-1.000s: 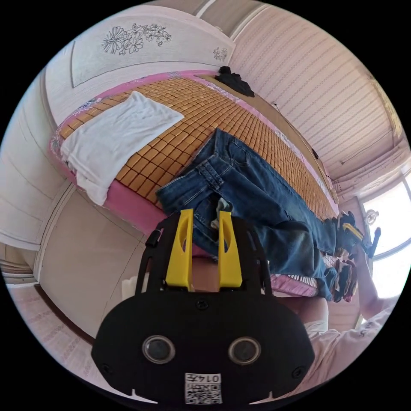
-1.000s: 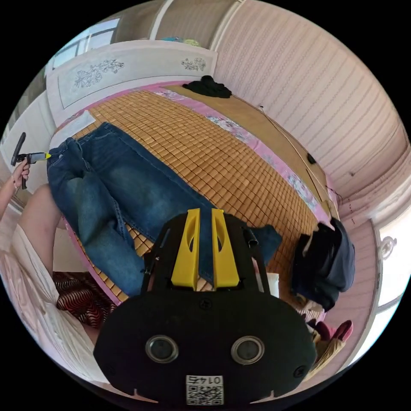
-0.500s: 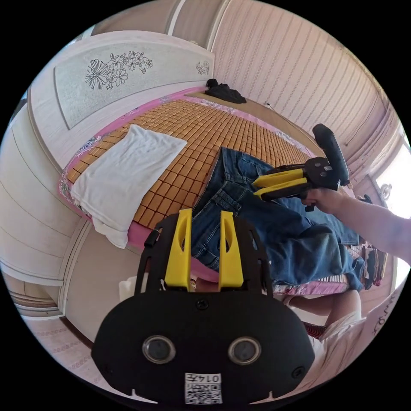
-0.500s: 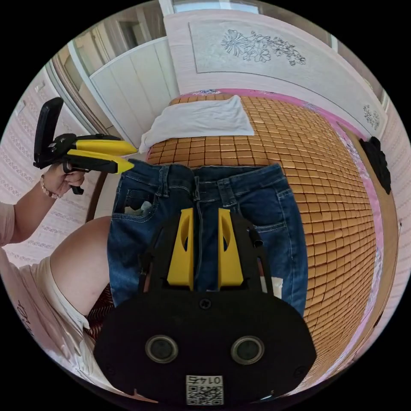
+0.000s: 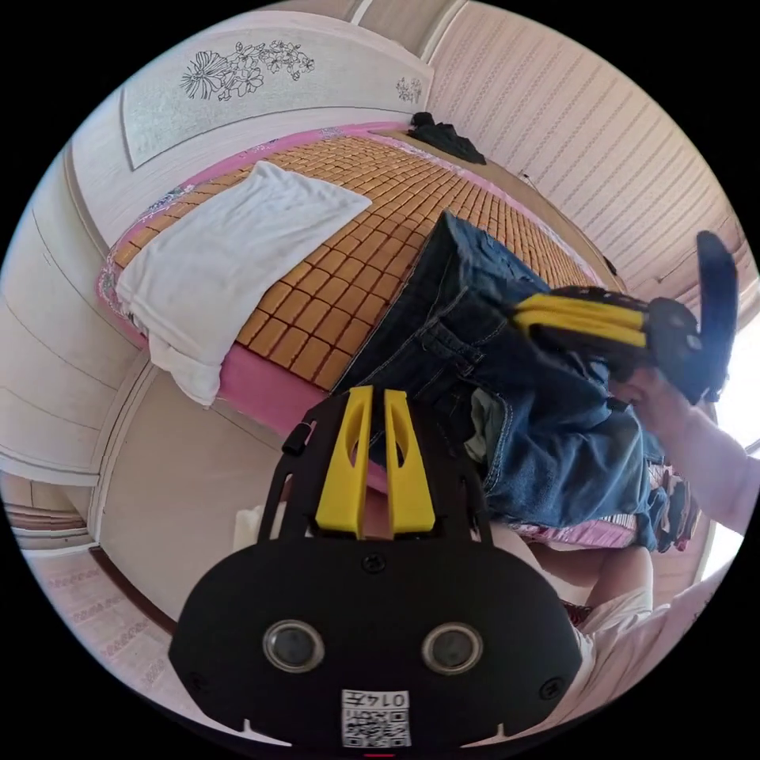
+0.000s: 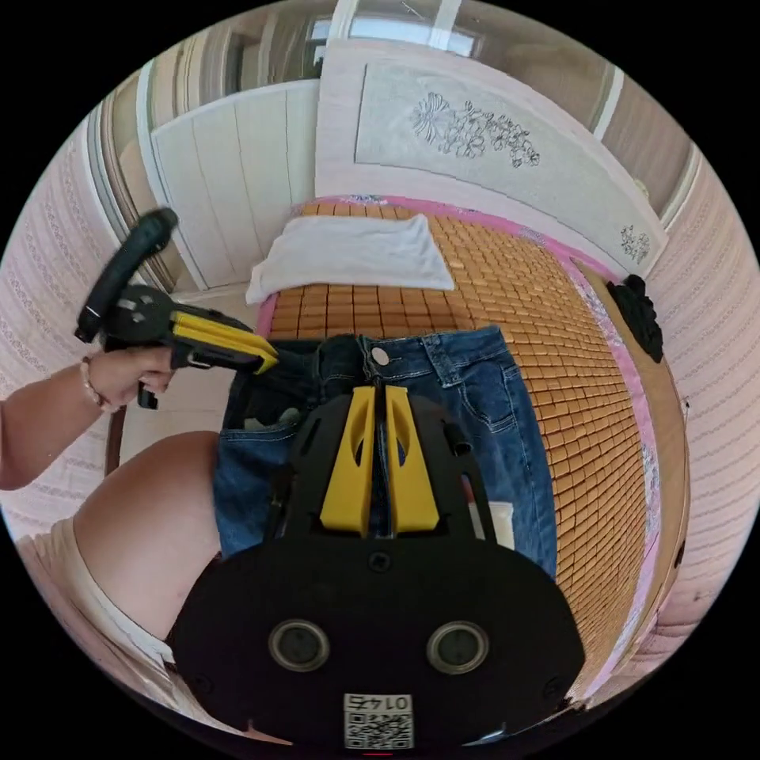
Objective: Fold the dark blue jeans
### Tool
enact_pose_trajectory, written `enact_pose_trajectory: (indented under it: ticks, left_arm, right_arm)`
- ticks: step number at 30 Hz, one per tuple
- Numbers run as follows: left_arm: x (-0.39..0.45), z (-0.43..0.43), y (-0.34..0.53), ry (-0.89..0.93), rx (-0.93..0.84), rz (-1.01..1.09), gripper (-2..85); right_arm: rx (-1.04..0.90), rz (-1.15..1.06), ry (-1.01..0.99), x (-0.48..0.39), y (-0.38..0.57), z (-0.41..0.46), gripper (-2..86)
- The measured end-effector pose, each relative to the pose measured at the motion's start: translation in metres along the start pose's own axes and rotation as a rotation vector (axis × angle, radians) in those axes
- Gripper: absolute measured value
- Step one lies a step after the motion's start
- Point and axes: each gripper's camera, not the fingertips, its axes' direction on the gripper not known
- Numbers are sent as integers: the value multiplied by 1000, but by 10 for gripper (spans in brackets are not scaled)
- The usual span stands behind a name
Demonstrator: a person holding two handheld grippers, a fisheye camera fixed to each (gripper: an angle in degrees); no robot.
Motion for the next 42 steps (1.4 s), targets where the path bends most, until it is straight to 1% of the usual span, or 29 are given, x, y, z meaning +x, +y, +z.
enact_pose_trajectory:
  ticks: [1, 2, 3, 4, 5, 7, 9, 10, 13, 15, 16, 18, 21, 22, 24, 25, 26, 28, 30, 31, 33, 34, 36, 37, 38, 39, 41, 42]
  left_arm:
    - [-5, -6, 5, 30, 25, -14, 36]
    - [-11, -14, 11, 60, 46, -37, 44]
    - [-15, -17, 15, 72, 56, -53, 52]
    - [-23, -23, 22, 100, 78, -90, 69]
    - [-31, -26, 30, 136, 92, -134, 89]
    - [-39, -22, 38, 202, 94, -196, 116]
    - [-42, -11, 42, 246, 78, -240, 131]
    - [-41, 0, 40, 269, 49, -257, 132]
    - [-32, 23, 33, 318, -15, -271, 102]
    - [-24, 27, 30, 283, -28, -249, 76]
    - [-19, 25, 30, 271, -18, -218, 51]
    - [-12, 18, 31, 280, 29, -191, 20]
    - [4, 2, 28, 242, 111, -149, 1]
    - [10, -8, 24, 222, 166, -132, -2]
    - [14, -23, 14, 174, 241, -133, -4]
    - [14, -30, 7, 123, 279, -148, -4]
    - [10, -31, 0, 60, 289, -174, 0]
    - [0, -18, -8, -37, 274, -242, 13]
    - [-8, 2, -15, -96, 190, -297, 33]
    - [-7, 8, -17, -117, 148, -308, 42]
    - [6, 5, -13, -159, 167, -298, 37]
    - [21, 2, -7, -177, 205, -268, 23]
    - [48, 0, 0, -164, 236, -210, 20]
    - [70, -1, 3, -126, 250, -159, 23]
    - [96, 1, 5, -55, 251, -76, 29]
    - [110, 3, 5, -17, 248, -30, 33]
    - [178, 15, 2, 92, 201, 188, 45]
    - [197, 19, 1, 108, 184, 245, 48]
  right_arm:
    - [-124, -34, 19, -7, -3, 24, 11]
    - [-120, -41, 5, -5, -4, 23, 17]
    - [-77, -30, -4, -1, -2, 16, 22]
    - [12, 3, -14, 12, 1, 0, 32]
    - [89, 62, -7, 31, 5, -12, 61]
    - [133, 113, 17, 62, 8, -14, 81]
    - [100, 184, 35, 95, 8, 1, 86]
    - [53, 233, 34, 115, 6, 16, 92]
    - [-32, 325, 39, 148, 3, 55, 106]
    - [-111, 326, 77, 156, 2, 80, 104]
    - [-70, 309, 58, 160, 5, 83, 90]
    - [-78, 297, 9, 166, 5, 90, 69]
    - [-98, 234, 29, 169, 4, 93, 27]
    - [-93, 202, 52, 168, 4, 90, 14]
    - [17, 287, 40, 182, 3, 71, 7]
    - [127, 403, -25, 198, -1, 56, 7]
    - [214, 464, -83, 211, -8, 46, 9]
    - [248, 493, -137, 220, -22, 46, 16]
    - [246, 502, -182, 216, -25, 49, 18]
    - [251, 516, -163, 209, -16, 45, 8]
    - [285, 512, -121, 193, 18, 32, 3]
    - [300, 493, -130, 182, 51, 22, 8]
    - [316, 519, -148, 171, 119, 7, 32]
    - [300, 578, -131, 165, 173, -3, 48]
    - [270, 662, -71, 162, 230, -14, 57]
    - [244, 712, -26, 160, 260, -20, 59]
    - [104, 916, 223, 151, 372, -50, 62]
    - [67, 959, 293, 147, 397, -57, 63]
